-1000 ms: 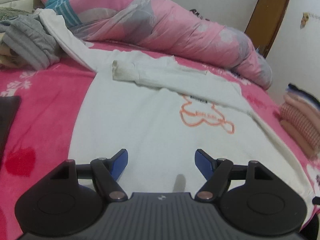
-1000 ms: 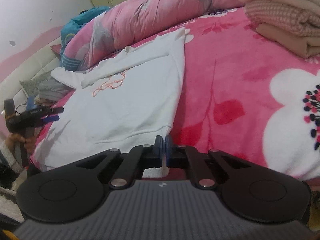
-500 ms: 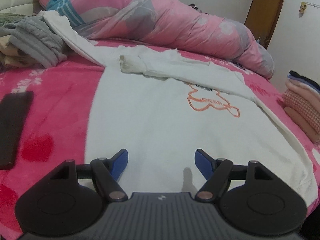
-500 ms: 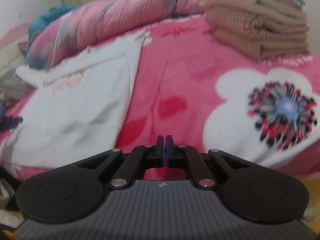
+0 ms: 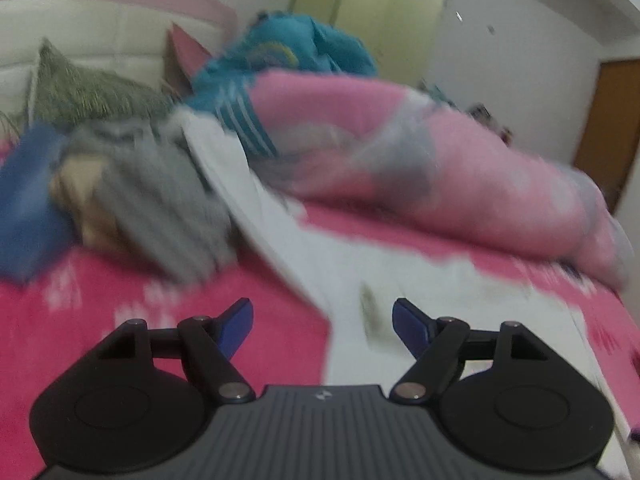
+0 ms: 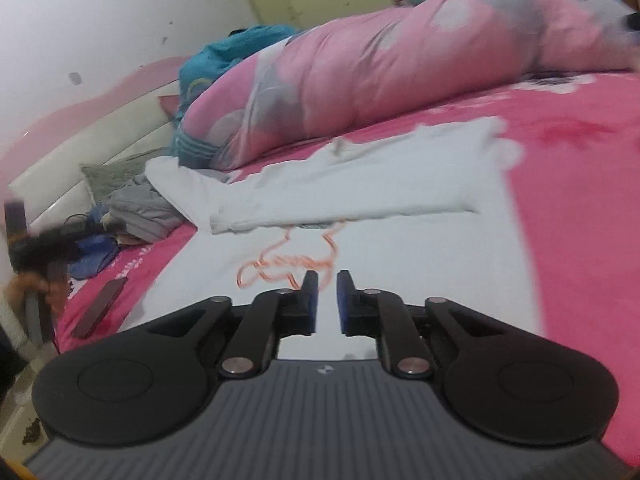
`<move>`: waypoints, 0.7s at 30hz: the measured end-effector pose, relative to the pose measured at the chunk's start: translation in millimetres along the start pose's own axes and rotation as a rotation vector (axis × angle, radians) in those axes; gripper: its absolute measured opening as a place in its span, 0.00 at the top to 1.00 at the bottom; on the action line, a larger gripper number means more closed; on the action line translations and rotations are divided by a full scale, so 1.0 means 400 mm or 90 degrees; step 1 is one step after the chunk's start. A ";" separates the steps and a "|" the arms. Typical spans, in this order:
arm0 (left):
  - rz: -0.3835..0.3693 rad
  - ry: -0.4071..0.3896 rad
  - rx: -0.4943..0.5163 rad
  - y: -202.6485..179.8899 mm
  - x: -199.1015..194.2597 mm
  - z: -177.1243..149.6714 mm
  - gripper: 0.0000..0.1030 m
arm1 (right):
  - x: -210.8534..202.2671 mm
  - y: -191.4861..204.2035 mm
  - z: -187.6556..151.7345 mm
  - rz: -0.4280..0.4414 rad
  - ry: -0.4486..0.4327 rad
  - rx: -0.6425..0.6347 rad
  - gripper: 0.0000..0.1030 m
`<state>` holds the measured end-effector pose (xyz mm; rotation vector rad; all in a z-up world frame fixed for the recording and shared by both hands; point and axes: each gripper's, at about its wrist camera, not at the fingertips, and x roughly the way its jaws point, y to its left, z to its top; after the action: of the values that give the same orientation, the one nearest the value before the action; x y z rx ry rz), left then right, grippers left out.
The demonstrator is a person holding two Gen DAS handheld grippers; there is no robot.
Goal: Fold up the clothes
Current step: 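Reach the left gripper into the clothes pile and grasp a white sock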
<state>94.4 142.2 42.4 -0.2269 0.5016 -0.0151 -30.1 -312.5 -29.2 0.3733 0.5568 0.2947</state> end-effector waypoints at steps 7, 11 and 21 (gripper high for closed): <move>0.057 -0.040 -0.047 0.057 0.212 0.215 0.23 | 0.216 -0.093 -0.032 0.106 0.055 0.141 0.85; 0.115 -0.029 -0.061 0.127 0.353 0.283 0.28 | 0.200 -0.154 -0.056 0.173 0.025 0.231 0.85; 0.171 -0.031 -0.087 0.245 0.515 0.379 0.42 | 0.198 -0.161 -0.064 0.187 0.022 0.235 0.84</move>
<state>343.6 255.5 52.3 -0.2914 0.4813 0.2874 30.9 -334.1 -112.4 0.8124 0.5909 0.4825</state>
